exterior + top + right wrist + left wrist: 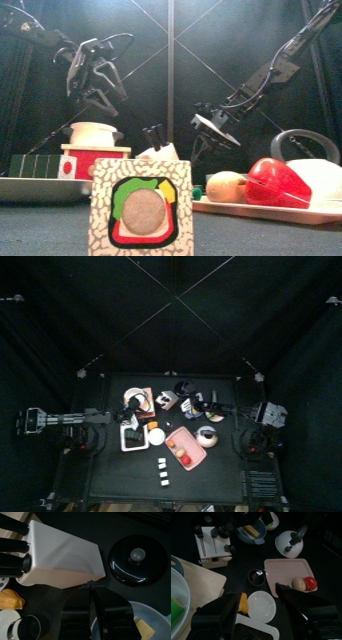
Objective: Grab starfruit top
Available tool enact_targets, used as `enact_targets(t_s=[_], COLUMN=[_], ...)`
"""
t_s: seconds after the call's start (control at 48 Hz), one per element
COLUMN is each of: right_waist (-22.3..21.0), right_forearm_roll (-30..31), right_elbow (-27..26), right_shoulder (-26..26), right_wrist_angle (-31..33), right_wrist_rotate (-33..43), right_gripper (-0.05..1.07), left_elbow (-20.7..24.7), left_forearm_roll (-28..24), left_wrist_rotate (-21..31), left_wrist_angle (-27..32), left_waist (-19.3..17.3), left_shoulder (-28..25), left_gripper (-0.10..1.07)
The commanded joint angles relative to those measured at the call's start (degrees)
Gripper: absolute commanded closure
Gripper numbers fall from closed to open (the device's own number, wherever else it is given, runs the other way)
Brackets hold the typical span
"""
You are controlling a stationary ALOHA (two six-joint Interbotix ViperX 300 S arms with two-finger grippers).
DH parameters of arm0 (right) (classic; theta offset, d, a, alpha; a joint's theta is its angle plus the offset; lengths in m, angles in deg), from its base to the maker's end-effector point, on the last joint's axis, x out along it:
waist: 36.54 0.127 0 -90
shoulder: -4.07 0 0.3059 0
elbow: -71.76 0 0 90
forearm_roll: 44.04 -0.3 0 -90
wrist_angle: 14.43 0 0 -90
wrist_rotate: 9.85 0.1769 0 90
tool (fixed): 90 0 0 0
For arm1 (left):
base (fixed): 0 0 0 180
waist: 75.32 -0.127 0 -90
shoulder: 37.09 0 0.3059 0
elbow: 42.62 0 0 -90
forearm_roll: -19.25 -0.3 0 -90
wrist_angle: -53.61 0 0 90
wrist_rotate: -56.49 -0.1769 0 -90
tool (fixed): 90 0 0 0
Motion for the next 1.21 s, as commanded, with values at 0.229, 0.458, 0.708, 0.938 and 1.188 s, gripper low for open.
enact_targets(t_s=[0.229,0.458,0.708,0.938,1.188], right_waist=[2.7,5.4,8.3,10.8,8.8], right_forearm_roll=[-10.8,-24.4,-31.8,-38.8,-49.0], right_elbow=[6.2,9.4,9.0,8.7,9.9], right_shoulder=[-12.6,-18.1,-22.3,-25.2,-25.7], right_wrist_angle=[0.8,6.8,23.7,32.3,36.3], right_wrist_rotate=[0.0,-0.2,-0.4,-7.7,-26.7], right_gripper=[0.8,0.67,0.47,0.36,0.34], left_elbow=[-2.6,-4.8,-6.2,-6.7,-7.0], left_forearm_roll=[-6.8,-10.5,-11.5,-11.4,-11.3], left_wrist_rotate=[-1.0,-1.1,-1.0,-1.0,-0.8], left_wrist_angle=[-7.2,-7.7,-8.2,-8.3,-8.3], left_waist=[-0.3,-3.1,-4.3,-4.3,-4.3], left_shoulder=[3.3,8.3,10.2,10.2,10.2], left_gripper=[0.07,0.07,0.07,0.07,0.07])
